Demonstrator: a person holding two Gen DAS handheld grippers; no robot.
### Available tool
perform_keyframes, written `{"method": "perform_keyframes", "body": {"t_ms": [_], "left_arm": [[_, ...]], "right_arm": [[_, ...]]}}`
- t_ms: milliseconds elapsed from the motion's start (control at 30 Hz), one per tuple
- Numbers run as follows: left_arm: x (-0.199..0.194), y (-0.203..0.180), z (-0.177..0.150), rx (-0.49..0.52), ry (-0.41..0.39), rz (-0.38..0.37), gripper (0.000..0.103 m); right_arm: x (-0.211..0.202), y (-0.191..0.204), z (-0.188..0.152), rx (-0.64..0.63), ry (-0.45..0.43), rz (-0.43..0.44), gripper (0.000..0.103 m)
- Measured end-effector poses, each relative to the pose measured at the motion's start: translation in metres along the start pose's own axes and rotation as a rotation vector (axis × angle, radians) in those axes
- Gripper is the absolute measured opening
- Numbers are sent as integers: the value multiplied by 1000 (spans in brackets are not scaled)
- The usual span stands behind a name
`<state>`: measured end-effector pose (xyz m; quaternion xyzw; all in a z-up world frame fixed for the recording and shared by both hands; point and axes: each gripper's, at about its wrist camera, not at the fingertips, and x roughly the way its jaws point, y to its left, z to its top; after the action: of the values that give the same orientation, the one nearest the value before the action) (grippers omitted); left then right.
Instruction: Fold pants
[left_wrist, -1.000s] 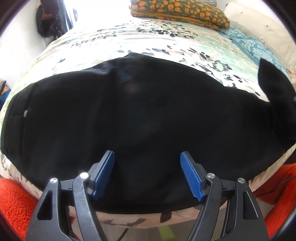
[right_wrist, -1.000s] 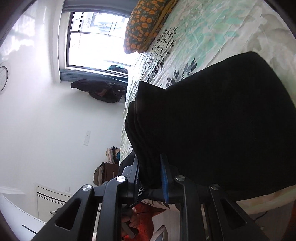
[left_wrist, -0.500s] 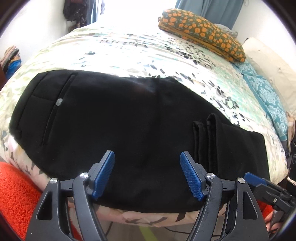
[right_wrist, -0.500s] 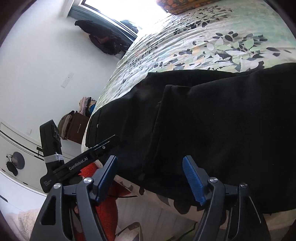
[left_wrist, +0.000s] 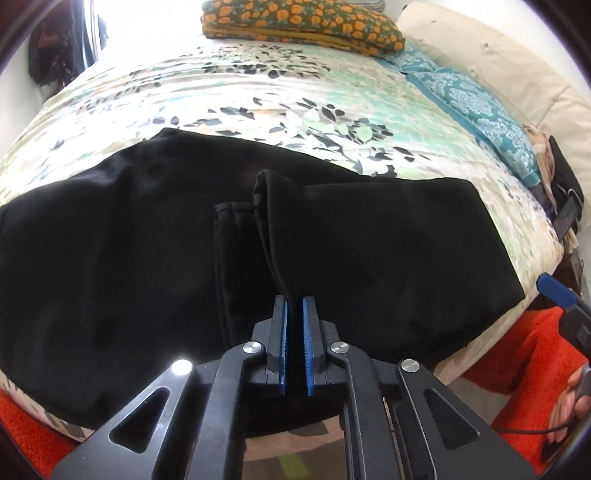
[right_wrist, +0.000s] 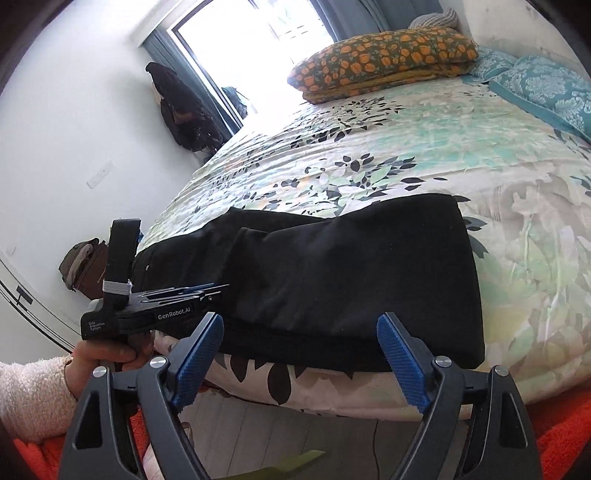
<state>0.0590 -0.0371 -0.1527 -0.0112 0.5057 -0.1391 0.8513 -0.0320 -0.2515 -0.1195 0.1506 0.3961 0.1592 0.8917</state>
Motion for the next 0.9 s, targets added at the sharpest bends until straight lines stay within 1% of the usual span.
{"method": "perform_keyframes", "body": {"t_ms": [33, 67, 133, 167, 200, 267, 367, 400, 433, 467, 500, 533, 600, 633, 667, 733, 800, 833, 900], "left_arm": [[-10, -2, -4, 15, -14, 0, 4], [-18, -2, -7, 24, -27, 7, 4], [-26, 5, -15, 25, -24, 31, 4], [-26, 11, -19, 22, -17, 48, 4], [-23, 15, -22, 22, -6, 65, 4], [-15, 20, -24, 13, 14, 84, 4], [-11, 19, -22, 6, 16, 88, 5], [-9, 18, -21, 16, 18, 96, 5], [-7, 16, -21, 28, 21, 106, 7], [-5, 15, -22, 39, 25, 115, 11], [-4, 14, -22, 47, 26, 124, 12], [-5, 14, -22, 49, 24, 128, 13], [-13, 16, -22, 27, 12, 145, 36], [-20, 17, -22, 5, -13, 159, 57], [-30, 19, -22, -20, -61, 166, 64], [-48, 19, -18, -56, -149, 147, 65], [-55, 9, -11, -47, -195, 111, 68], [-53, 1, -8, -22, -202, 94, 69], [-39, -14, -3, 41, -168, 72, 70]], "right_arm": [[0, 0, 3, -11, -14, -59, 85], [-1, -2, 7, -23, -19, -138, 85], [5, -8, 15, -55, -16, -309, 85], [7, -13, 17, -61, -12, -357, 85], [6, -20, 18, -61, -7, -384, 85], [12, -22, 20, -71, 2, -393, 85], [36, -7, 15, -167, 62, -354, 85], [47, -1, 11, -204, 101, -324, 85], [61, 4, 2, -234, 161, -305, 85], [75, 6, -5, -256, 221, -312, 85], [82, 6, -10, -268, 239, -332, 85], [80, 5, -9, -261, 214, -328, 85], [77, 3, -6, -242, 208, -317, 85], [76, 2, -7, -243, 208, -319, 85], [76, 1, -8, -238, 211, -321, 85], [76, -1, -9, -222, 213, -319, 86], [79, 2, -9, -234, 214, -327, 89], [80, 3, -10, -239, 215, -331, 89], [82, 4, -10, -244, 215, -334, 91]]}}
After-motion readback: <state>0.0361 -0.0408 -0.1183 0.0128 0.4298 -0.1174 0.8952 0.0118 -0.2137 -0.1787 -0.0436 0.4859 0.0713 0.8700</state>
